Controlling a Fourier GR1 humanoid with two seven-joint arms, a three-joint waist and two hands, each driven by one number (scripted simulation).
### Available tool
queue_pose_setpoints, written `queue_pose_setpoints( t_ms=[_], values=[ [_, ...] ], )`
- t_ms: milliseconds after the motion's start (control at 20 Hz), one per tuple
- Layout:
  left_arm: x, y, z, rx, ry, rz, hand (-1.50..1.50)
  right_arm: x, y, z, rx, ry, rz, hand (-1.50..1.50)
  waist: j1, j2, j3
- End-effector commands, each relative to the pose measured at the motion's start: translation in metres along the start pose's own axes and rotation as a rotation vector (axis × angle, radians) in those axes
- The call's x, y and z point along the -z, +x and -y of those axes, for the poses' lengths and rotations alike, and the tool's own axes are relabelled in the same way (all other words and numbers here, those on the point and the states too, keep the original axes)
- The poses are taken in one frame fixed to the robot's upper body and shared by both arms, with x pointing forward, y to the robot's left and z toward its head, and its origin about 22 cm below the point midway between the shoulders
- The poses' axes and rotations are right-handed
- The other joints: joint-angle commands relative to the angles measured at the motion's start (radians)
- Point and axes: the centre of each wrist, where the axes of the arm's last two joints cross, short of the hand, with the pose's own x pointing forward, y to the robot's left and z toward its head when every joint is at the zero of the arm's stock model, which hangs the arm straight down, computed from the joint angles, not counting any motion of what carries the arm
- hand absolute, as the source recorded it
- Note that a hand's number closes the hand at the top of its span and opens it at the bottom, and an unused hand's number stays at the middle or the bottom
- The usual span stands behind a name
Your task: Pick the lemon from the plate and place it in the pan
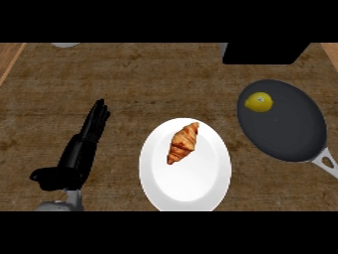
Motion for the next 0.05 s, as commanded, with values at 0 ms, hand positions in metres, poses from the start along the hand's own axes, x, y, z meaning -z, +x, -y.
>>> queue_pose_setpoints(
  t_ms=[0],
  values=[
    [-0.0129,0.0073,0.0034,-0.006,-0.008,0.006,0.0,0.0016,0.0023,0.0056,-0.015,0.02,0.099,-1.5,0.005,0.0,0.001]
  ],
)
